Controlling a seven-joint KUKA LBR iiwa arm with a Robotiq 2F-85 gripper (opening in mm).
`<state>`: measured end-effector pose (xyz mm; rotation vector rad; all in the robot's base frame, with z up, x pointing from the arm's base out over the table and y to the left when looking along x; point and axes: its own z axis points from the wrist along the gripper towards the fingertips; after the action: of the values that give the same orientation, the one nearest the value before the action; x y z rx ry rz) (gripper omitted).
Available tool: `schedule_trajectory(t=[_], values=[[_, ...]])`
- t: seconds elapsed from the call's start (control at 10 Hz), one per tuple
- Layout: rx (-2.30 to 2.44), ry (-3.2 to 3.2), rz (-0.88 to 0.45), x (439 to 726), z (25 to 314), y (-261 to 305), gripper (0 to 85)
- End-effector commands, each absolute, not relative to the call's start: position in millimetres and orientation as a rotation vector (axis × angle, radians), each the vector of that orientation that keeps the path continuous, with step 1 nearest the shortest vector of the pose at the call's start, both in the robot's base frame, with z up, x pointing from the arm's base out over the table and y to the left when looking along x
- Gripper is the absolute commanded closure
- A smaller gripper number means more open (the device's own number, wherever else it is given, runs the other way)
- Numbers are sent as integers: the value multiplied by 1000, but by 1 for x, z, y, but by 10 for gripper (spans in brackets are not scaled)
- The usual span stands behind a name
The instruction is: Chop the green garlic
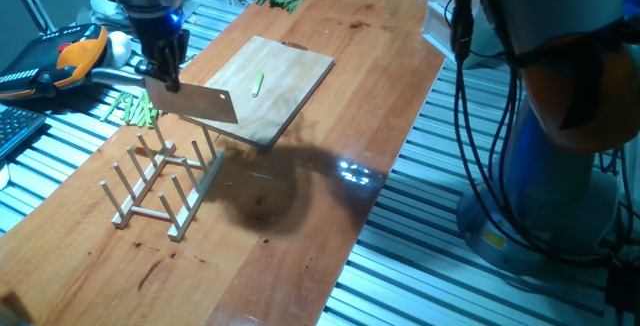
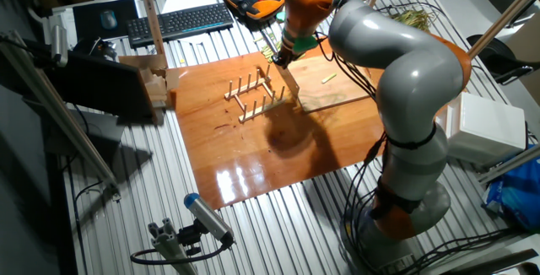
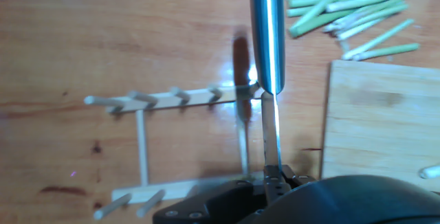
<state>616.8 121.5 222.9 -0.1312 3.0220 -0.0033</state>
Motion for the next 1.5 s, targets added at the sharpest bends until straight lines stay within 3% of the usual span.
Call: schedule_trajectory(t=[0.0,0.4,1.0,1.4], values=[[-129,3014,-14,619,220,117,850],[-163,3011,25,626,207,107,850],[37,3044,-37,626,207,107,850],[-205,3086,-7,626,207,107,850]])
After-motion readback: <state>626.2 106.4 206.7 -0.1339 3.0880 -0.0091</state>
